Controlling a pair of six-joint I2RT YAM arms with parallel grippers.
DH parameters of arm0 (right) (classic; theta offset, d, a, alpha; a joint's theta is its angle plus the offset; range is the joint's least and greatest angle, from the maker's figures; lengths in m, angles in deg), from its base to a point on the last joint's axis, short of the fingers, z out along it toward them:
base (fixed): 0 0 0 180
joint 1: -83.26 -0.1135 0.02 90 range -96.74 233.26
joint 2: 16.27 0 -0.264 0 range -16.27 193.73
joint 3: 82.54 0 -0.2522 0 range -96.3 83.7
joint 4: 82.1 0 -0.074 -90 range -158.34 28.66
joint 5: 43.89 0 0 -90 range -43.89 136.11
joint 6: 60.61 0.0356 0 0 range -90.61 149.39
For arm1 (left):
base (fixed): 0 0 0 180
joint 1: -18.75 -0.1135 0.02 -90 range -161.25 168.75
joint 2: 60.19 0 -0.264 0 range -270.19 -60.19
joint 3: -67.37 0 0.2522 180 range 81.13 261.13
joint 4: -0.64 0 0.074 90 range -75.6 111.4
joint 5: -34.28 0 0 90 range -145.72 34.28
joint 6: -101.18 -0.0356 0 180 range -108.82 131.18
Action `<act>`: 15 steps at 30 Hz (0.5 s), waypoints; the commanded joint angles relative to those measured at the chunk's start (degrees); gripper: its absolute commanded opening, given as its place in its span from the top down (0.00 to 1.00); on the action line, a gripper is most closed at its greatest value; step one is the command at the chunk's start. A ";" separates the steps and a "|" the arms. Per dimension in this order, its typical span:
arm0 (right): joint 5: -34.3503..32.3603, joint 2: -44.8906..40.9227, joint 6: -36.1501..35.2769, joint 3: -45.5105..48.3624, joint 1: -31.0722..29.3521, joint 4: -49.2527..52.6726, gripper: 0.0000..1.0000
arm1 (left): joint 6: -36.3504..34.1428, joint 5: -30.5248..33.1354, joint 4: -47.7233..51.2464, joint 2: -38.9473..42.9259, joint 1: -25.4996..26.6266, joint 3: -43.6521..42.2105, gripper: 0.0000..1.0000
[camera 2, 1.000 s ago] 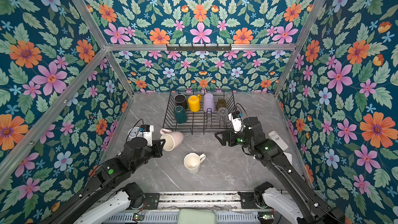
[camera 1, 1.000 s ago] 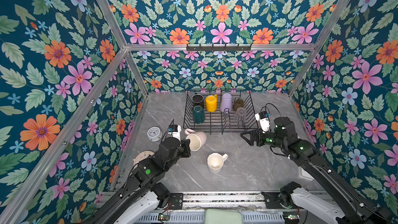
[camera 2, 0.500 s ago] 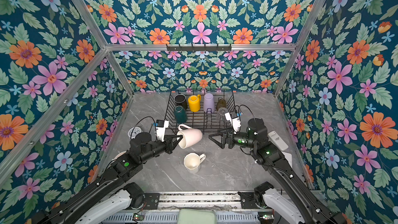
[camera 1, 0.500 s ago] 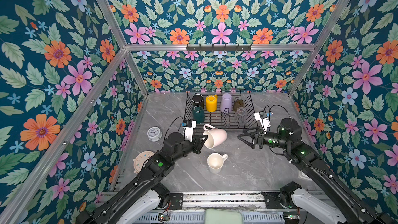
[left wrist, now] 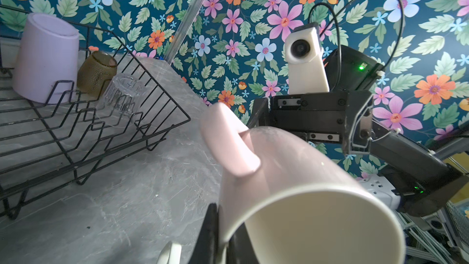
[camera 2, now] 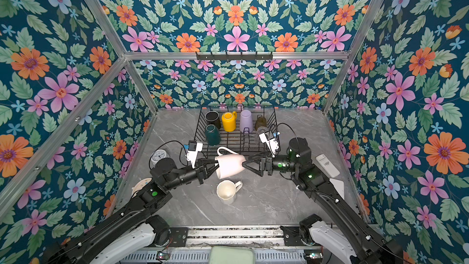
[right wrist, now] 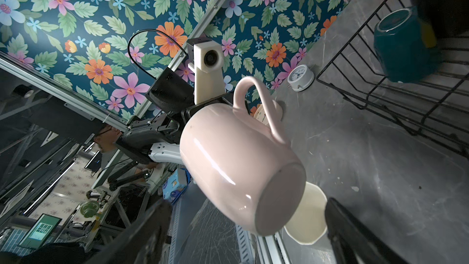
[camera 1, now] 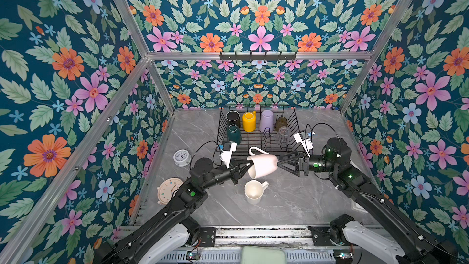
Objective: Load the cups into the dish rack
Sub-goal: 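Lift the pink mug with the left gripper toward the right gripper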
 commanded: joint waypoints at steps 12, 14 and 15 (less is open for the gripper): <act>3.94 2.98 2.61 -0.31 -3.52 -6.73 0.06 | -1.15 -4.29 -11.51 -3.32 -0.14 0.04 1.00; 3.78 3.62 2.78 -0.31 -4.17 -7.26 0.06 | -0.77 -4.55 -12.31 -3.33 -0.15 -0.23 1.00; 3.77 3.87 3.01 -0.31 -4.50 -7.61 0.06 | -0.71 -4.70 -12.49 -3.39 -0.13 -0.23 1.00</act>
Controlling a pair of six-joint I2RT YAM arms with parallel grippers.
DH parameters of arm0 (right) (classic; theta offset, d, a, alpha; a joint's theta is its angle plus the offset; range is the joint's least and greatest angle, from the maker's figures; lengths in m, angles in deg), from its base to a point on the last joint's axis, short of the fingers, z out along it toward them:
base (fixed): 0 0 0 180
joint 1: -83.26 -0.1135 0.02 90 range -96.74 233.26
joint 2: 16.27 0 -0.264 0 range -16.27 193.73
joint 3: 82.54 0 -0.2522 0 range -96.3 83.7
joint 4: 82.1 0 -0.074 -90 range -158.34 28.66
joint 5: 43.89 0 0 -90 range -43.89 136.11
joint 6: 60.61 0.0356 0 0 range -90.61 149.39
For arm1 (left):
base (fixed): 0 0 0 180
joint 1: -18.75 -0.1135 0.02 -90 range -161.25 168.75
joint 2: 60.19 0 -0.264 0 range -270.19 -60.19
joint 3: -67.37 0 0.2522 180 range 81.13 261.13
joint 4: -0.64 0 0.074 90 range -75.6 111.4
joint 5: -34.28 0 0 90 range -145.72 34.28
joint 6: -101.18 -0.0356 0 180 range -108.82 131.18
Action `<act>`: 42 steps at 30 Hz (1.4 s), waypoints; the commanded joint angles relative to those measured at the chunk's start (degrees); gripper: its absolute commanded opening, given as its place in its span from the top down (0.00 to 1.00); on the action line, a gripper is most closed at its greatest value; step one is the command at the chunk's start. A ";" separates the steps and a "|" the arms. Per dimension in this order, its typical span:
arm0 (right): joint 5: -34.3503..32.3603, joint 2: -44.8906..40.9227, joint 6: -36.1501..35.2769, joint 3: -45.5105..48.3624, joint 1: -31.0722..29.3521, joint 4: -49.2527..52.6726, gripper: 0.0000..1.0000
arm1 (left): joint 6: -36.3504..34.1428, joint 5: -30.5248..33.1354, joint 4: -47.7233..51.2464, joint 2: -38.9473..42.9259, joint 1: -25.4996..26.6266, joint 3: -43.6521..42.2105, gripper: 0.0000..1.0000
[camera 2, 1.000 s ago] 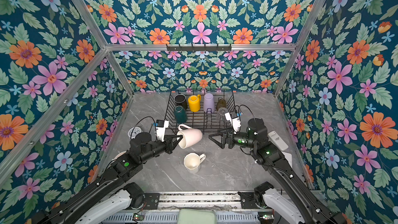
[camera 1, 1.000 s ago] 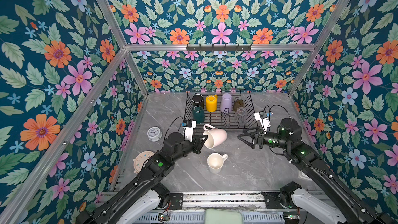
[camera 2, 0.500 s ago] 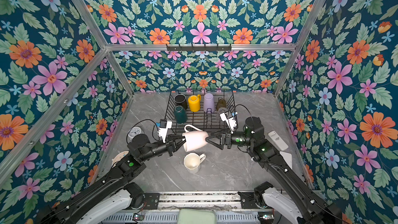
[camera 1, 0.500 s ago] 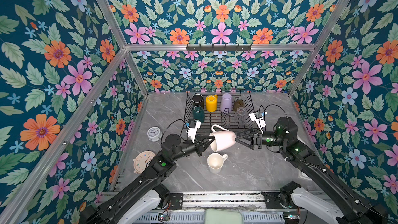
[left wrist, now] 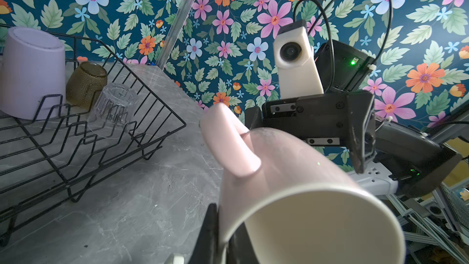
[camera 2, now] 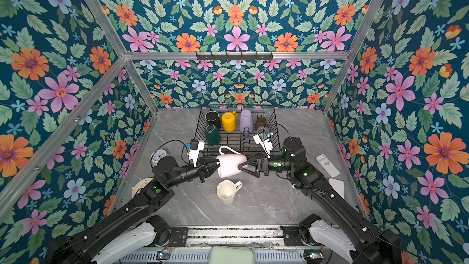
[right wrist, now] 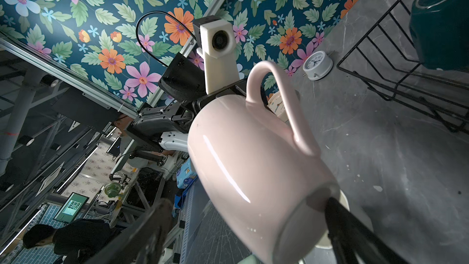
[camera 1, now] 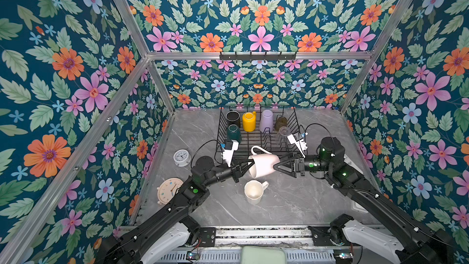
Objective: Load the cups into the dish rack
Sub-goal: 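Lift the pink mug with the left gripper toward the right gripper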
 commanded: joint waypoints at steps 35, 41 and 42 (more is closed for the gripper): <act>-7.56 -5.77 -4.38 -2.84 -0.28 11.36 0.06 | 1.59 -5.56 -9.83 2.22 0.11 -0.86 1.00; -4.89 -3.97 -2.97 -2.47 -1.43 8.70 0.06 | 1.68 -5.58 -10.34 1.97 0.11 -0.96 1.00; -4.98 -3.70 -2.79 -2.39 -1.89 8.42 0.06 | 1.69 -5.58 -10.42 1.97 0.11 -1.04 1.00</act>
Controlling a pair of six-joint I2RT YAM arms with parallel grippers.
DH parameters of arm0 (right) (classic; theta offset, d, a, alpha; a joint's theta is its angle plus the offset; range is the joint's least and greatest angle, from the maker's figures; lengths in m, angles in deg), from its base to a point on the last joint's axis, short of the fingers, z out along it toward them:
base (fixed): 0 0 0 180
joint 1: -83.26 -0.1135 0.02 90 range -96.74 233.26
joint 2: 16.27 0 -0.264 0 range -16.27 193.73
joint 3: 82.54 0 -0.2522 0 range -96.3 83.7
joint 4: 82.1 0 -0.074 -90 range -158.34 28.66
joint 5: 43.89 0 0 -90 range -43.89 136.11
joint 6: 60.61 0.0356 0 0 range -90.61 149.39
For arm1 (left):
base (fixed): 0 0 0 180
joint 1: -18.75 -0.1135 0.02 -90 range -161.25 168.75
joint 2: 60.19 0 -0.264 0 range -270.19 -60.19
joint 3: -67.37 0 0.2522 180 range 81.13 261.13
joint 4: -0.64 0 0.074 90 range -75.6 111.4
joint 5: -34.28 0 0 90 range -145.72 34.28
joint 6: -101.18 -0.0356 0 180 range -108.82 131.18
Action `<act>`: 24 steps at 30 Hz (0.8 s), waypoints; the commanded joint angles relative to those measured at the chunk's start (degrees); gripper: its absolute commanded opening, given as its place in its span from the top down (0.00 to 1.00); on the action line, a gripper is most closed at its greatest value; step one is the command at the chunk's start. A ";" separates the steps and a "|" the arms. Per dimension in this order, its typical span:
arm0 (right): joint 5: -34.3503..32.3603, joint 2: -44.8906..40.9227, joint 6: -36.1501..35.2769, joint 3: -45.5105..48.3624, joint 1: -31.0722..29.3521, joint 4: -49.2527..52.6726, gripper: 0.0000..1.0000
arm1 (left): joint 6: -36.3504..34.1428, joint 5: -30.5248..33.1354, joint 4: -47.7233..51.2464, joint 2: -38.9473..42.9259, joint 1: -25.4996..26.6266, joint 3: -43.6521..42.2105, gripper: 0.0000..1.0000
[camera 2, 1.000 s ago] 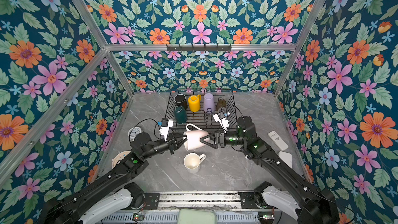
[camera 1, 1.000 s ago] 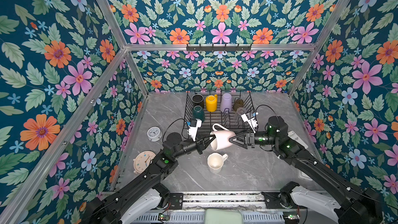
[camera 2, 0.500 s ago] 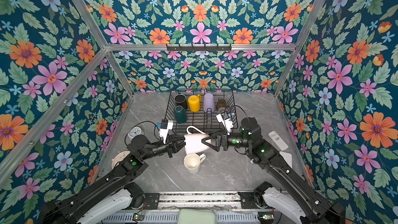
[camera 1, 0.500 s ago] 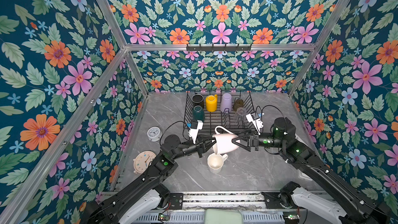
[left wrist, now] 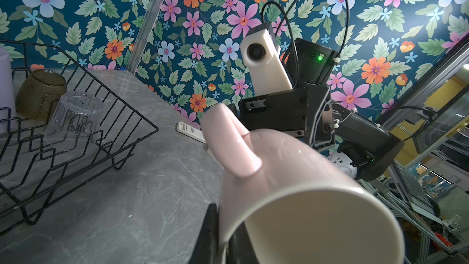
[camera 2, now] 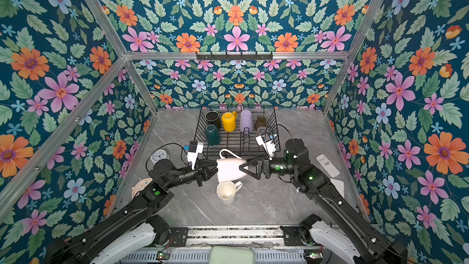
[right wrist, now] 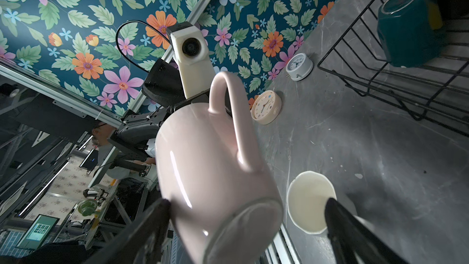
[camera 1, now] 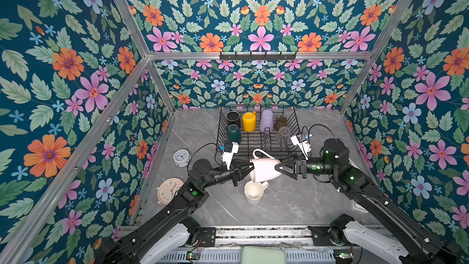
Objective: Load the cups into the dish rack
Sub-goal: 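Lift the pink mug with the left gripper toward the right gripper, then pass the pink mug from the left gripper to the right gripper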
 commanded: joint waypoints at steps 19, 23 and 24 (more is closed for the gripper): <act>2.04 7.32 3.71 -0.78 -5.84 -8.63 0.11 | 0.68 -2.15 -8.89 -1.19 0.00 -0.24 1.00; 2.14 8.51 3.91 -1.05 -6.77 -9.50 0.14 | 0.84 -2.41 -9.38 -1.52 0.00 -0.32 1.00; 2.20 8.80 3.90 -1.12 -7.02 -9.58 0.15 | 0.86 -2.41 -9.46 -1.62 0.00 -0.35 1.00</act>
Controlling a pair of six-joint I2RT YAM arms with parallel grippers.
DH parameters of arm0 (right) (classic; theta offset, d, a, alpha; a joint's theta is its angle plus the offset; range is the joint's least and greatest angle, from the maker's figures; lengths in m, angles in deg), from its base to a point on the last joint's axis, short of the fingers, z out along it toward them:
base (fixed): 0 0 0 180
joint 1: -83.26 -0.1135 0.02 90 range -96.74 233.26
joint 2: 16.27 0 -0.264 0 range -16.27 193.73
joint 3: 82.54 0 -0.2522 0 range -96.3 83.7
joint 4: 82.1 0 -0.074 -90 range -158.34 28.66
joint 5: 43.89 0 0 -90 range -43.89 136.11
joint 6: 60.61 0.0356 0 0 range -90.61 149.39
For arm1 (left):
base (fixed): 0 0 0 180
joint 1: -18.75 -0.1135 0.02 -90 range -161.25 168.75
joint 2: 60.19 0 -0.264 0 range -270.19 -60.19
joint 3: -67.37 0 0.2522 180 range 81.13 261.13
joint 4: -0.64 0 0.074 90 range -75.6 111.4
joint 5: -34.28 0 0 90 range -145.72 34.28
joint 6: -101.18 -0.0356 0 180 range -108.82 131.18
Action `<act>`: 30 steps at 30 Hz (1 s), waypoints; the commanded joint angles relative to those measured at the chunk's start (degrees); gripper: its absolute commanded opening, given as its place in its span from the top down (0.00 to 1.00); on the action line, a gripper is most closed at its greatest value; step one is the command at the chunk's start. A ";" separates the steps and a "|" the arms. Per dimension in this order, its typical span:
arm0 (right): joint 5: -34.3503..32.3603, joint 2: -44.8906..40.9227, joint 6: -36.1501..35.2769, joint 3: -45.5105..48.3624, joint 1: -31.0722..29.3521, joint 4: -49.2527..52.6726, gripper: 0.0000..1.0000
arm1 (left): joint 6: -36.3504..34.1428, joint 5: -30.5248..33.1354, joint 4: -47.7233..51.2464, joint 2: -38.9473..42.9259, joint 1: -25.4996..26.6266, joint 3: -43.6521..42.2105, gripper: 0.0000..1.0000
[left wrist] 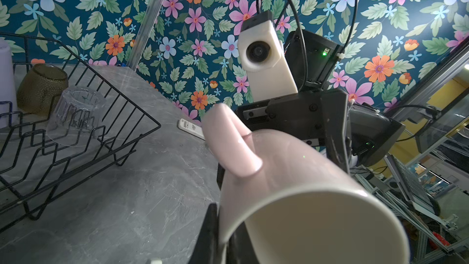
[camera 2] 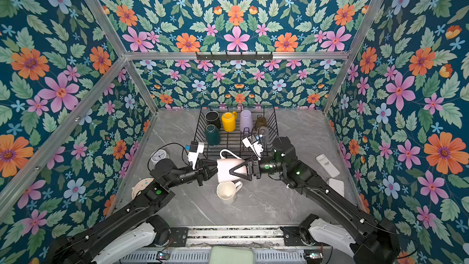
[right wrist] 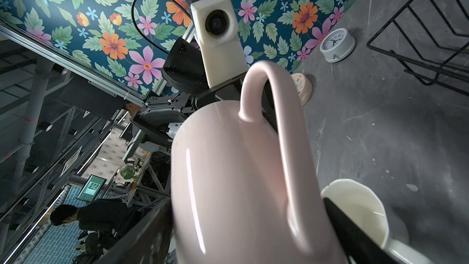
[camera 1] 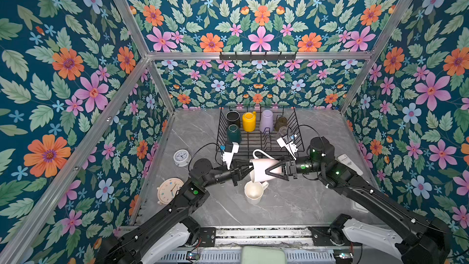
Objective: Load the cups into the dish rack
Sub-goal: 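Pass the pink mug from the left gripper to the right gripper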
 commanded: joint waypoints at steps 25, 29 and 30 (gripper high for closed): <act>-2.92 1.05 -0.33 -0.88 -0.98 0.39 1.00 | 0.95 -0.25 -7.26 -0.37 0.11 0.59 1.00; -4.30 1.12 -0.27 -1.36 -0.90 1.17 1.00 | 0.77 0.09 -6.70 -0.46 0.11 0.84 1.00; -4.74 1.14 -0.23 -1.53 -0.94 1.48 1.00 | 0.70 0.19 -6.41 -0.47 0.11 0.86 1.00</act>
